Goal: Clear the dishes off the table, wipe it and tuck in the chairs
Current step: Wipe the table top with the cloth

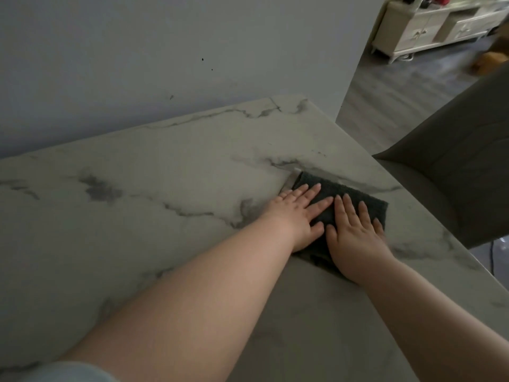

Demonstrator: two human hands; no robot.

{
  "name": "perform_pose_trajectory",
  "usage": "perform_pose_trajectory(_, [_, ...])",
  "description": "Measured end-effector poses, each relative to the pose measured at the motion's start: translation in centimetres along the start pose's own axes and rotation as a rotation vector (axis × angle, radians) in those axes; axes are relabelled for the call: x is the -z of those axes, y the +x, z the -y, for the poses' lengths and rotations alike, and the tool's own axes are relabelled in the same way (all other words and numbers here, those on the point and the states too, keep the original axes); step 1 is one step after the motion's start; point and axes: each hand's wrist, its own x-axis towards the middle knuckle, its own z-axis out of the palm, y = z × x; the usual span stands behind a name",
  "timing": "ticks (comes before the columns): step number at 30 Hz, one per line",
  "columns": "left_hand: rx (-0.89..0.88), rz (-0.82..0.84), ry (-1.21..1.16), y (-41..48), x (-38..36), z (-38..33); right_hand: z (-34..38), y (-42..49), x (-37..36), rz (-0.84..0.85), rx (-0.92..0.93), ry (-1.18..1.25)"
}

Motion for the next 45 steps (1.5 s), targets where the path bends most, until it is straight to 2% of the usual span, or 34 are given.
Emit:
perform_pose_trajectory(9, [0.113, -0.039, 0.122, 9.0, 3.8, 7.8, 4.8, 12.9, 3.2, -0.023, -0.013, 0.015])
perform_pose_trajectory(16, [0.332, -0.031, 0.060, 7.3, 3.6, 15.4, 12.0, 17.2, 3.4, 0.000, 0.199, -0.057])
perform_pose_trajectory(20, [0.416, -0.034, -0.005, 5.0, 2.5, 16.6, 14.0, 16.7, 2.9, 0.039, 0.296, -0.095])
perform_pose_trajectory(32, [0.462, -0.010, -0.063, -5.4, -1.4, 8.5, 10.2, 5.3, -0.5, 0.050, 0.400, -0.070])
perform_pose_trajectory(43, [0.429, 0.000, -0.094, -21.3, -7.5, -5.9, 1.9, -15.2, -5.4, 0.095, 0.484, -0.079])
perform_pose_trajectory(45, [0.397, 0.002, -0.068, -23.2, -8.2, -7.8, 0.4, -18.1, -6.2, 0.062, 0.476, -0.089])
